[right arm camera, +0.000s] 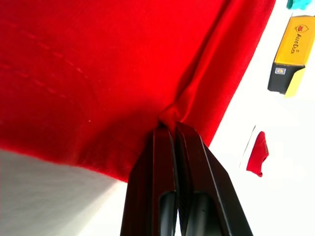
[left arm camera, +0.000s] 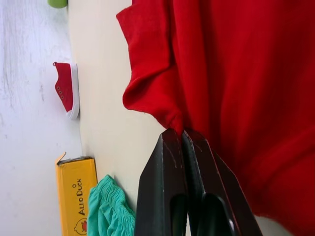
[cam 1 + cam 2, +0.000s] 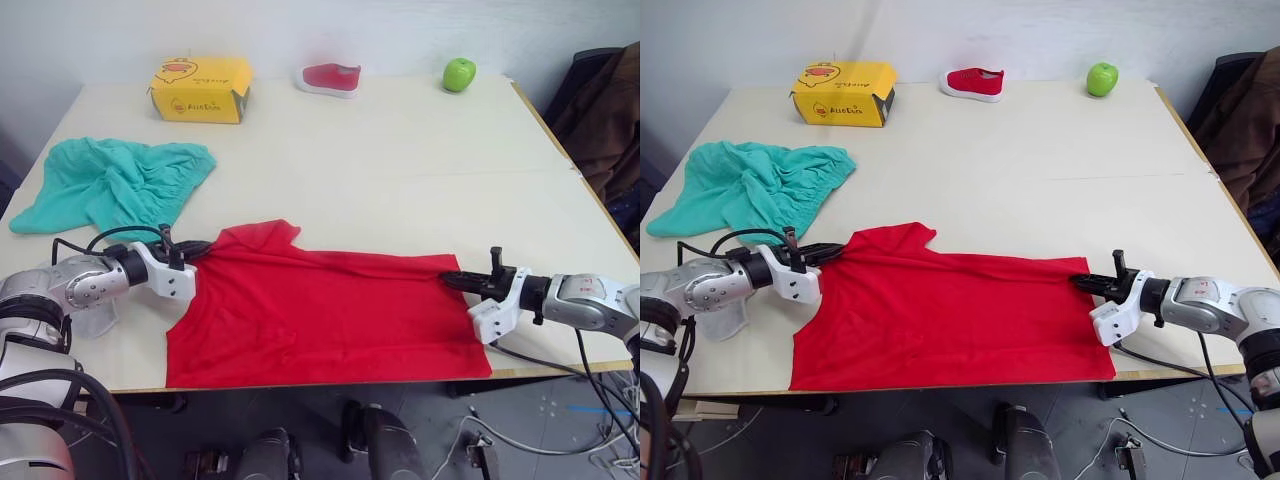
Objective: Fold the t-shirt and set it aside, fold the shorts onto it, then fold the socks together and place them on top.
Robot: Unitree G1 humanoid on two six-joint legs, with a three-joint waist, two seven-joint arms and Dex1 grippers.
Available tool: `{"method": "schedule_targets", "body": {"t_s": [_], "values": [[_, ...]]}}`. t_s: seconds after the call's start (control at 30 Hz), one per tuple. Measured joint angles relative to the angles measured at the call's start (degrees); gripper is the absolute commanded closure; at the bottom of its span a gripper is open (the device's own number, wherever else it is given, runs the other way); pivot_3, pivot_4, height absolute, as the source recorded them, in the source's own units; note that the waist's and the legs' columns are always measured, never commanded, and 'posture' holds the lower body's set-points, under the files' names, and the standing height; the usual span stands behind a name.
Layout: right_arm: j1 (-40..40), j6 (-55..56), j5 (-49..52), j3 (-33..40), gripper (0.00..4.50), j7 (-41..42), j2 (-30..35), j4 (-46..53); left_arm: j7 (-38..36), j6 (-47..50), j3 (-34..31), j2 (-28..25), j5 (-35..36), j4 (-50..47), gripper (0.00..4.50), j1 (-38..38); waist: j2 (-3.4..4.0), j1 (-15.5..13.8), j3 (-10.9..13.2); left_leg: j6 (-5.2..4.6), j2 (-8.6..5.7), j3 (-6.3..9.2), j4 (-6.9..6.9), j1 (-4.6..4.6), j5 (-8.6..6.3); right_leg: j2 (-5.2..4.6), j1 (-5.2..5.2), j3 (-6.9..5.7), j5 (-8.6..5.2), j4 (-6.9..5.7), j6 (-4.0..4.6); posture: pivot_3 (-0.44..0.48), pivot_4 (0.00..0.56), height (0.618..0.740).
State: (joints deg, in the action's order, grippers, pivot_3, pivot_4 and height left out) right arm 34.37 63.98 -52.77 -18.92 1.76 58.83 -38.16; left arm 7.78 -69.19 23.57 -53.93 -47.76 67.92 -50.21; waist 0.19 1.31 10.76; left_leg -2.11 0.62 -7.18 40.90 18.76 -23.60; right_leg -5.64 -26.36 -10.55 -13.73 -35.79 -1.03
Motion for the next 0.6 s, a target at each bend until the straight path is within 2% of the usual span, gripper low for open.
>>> {"method": "schedule_targets", "body": {"t_s": [0.2, 0.23, 0.27, 0.37, 0.4, 0.5, 0.6], "values": [[0.41, -0.07, 0.33, -0.77, 4.50, -0.24, 0.00, -0.52, -5.14, -1.00, -0.69, -0.02, 4.94, 0.15, 4.49, 1.16, -0.03, 0.14, -0.02, 0.00, 0.01, -0.01, 0.00, -0.04, 0.00, 0.00, 0.02, 0.00, 0.00, 0.00, 0.00, 0.000, 0.150, 0.740], [0.41, -0.09, 0.74, -0.81, 4.50, -0.10, 0.00, -0.69, -6.54, -1.04, -0.89, -0.02, 6.05, 0.22, 4.05, 1.36, -0.03, 0.14, -0.02, 0.00, 0.01, -0.01, 0.00, -0.04, 0.00, 0.01, 0.02, 0.00, 0.00, 0.00, 0.00, 0.000, 0.150, 0.740], [0.39, -0.12, 1.41, -0.81, 4.50, 0.25, 0.00, -0.82, -8.11, -1.12, -1.07, -0.02, 7.04, 0.25, 3.86, 1.70, -0.03, 0.15, -0.02, 0.00, 0.01, -0.02, 0.00, -0.04, 0.00, 0.01, 0.02, 0.00, 0.00, 0.00, 0.00, 0.000, 0.150, 0.740], [-0.71, -0.16, 6.75, -0.75, 3.87, 3.59, 0.02, -0.77, -14.51, -2.24, -2.43, -0.02, 12.80, 0.29, 2.99, 3.57, -0.03, 0.15, -0.02, 0.00, 0.02, -0.01, 0.00, -0.02, 0.00, 0.02, 0.00, 0.00, 0.00, 0.00, 0.00, 0.000, 0.150, 0.740], [-1.61, -0.14, 10.28, -0.72, 3.49, 5.64, 0.17, -0.19, -17.83, -2.44, -3.27, -0.11, 15.90, 0.29, 2.63, 4.14, -0.03, 0.13, -0.02, 0.00, 0.02, -0.01, 0.01, -0.02, 0.00, 0.02, 0.00, -0.01, 0.00, 0.00, 0.01, 0.000, 0.150, 0.740], [-5.78, -1.96, 26.40, -0.91, 2.52, 16.22, 3.98, 6.02, -31.48, -0.04, -6.97, -0.81, 29.90, -2.84, 1.73, 7.84, 0.08, 0.13, 0.04, -0.01, 0.03, 0.02, 0.06, 0.05, 0.01, 0.01, -0.04, -0.02, 0.00, 0.00, 0.01, 0.000, 0.150, 0.740], [-9.78, -9.19, 44.52, -0.58, 1.44, 27.46, 8.56, 14.76, -45.59, 8.11, -10.90, -2.35, 44.61, -10.99, 0.79, 12.62, 0.08, 0.14, 0.05, -0.01, 0.09, 0.13, 0.15, 0.05, 0.01, 0.02, 0.01, -0.07, 0.00, 0.00, 0.01, 0.000, 0.150, 0.740]]}}
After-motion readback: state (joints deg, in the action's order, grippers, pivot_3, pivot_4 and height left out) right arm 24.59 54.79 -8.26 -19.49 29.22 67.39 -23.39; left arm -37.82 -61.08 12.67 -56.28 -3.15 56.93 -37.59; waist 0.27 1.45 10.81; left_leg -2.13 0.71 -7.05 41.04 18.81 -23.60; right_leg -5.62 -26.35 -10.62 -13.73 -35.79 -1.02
